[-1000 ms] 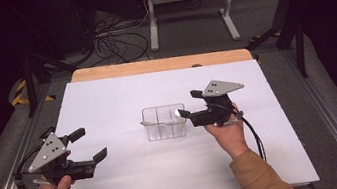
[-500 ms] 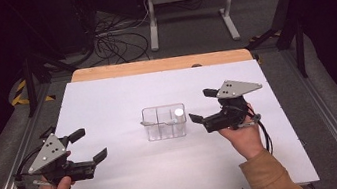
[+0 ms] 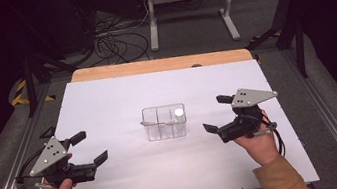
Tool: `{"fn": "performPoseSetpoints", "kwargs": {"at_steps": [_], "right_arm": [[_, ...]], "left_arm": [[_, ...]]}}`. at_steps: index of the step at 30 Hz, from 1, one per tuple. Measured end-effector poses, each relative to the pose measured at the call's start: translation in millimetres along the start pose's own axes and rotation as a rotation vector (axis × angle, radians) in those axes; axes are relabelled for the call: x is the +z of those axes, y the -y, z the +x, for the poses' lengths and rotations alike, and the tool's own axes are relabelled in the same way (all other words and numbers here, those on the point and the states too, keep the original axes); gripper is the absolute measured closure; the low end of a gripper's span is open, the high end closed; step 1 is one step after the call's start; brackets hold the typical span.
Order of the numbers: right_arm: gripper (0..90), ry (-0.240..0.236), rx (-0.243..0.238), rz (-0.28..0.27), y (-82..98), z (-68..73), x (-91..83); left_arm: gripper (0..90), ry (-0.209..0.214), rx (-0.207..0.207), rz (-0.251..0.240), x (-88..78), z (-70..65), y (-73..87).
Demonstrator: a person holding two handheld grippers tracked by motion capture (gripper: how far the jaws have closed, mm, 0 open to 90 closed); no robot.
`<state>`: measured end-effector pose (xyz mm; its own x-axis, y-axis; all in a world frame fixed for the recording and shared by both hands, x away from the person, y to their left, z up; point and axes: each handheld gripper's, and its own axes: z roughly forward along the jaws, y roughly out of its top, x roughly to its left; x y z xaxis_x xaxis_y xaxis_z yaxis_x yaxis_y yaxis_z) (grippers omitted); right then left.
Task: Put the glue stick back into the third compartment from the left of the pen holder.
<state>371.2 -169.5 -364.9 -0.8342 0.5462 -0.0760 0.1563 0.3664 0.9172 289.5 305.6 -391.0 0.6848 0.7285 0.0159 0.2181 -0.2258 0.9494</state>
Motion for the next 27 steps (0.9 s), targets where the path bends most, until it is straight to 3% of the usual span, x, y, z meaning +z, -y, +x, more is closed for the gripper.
{"fn": "performPoseSetpoints", "kwargs": {"at_steps": [19,22,27], "right_arm": [[0.4,-0.027,0.024,0.005,49.5,-8.1,-20.2],[0.4,-0.046,0.034,0.025,59.5,-10.7,-19.9],[0.4,-0.016,0.057,0.057,74.3,-11.0,-19.5]], "left_arm": [[8.3,0.015,0.005,0.014,7.8,-4.2,15.3],[8.3,0.016,0.003,0.013,8.4,-4.2,17.0],[8.3,0.016,-0.001,0.015,8.7,-4.2,19.4]]}}
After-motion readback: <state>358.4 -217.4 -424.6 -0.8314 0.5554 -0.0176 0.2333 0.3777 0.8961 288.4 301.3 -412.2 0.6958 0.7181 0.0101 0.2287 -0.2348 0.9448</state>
